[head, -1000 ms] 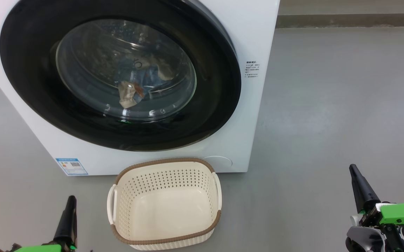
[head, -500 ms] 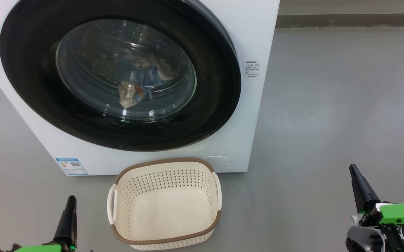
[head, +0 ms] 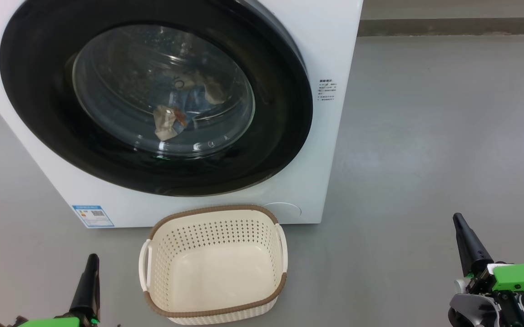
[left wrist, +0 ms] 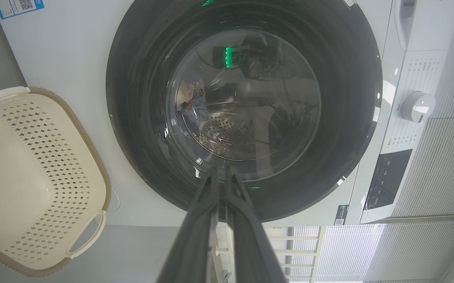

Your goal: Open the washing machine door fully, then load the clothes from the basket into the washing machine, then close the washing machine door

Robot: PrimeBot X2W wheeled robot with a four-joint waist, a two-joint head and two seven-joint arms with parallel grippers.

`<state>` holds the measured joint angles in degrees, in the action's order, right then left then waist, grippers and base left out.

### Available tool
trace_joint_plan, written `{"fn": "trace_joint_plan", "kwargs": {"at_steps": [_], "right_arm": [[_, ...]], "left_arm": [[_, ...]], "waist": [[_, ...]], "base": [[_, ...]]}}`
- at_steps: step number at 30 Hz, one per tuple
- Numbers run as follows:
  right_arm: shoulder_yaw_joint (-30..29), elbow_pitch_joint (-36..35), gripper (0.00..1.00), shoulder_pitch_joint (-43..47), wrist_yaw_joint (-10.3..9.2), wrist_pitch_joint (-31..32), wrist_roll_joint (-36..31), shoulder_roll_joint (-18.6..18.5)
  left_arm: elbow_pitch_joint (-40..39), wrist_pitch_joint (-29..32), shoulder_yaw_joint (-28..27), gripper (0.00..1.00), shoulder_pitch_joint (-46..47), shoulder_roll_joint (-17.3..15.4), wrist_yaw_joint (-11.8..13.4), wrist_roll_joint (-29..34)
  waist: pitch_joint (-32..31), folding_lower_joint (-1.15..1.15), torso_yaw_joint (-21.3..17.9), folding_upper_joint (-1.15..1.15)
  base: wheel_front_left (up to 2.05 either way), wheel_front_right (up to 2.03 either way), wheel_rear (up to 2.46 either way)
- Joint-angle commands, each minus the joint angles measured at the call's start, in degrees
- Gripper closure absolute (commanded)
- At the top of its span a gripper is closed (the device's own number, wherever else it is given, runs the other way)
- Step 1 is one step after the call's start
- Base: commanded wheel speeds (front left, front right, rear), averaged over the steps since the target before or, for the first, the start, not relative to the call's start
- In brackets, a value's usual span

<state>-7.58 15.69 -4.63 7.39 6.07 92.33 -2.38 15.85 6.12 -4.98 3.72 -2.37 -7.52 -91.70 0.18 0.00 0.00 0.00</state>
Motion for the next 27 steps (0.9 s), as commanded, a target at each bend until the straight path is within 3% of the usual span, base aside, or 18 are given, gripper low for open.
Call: {"fn": "trace_joint_plan", "kwargs": {"at_steps": [1, 27], "right_arm": [[1.1, -1.7, 1.0, -1.5, 0.1, 0.4, -0.1, -0.6], [1.0, -1.7, 1.0, -1.6, 0.1, 0.4, -0.2, -0.5]], "left_arm": [[-1.8, 0.4, -1.5, 1.0, 2.5, -0.5, 0.0, -0.5], [-1.8, 0.4, -1.5, 1.0, 2.5, -0.5, 0.0, -0.5]], "waist": [[0.0, 0.0, 0.0, 0.0], [0.0, 0.0, 0.0, 0.0]], "base": [[0.0, 0.0, 0.0], [0.0, 0.0, 0.0]]}}
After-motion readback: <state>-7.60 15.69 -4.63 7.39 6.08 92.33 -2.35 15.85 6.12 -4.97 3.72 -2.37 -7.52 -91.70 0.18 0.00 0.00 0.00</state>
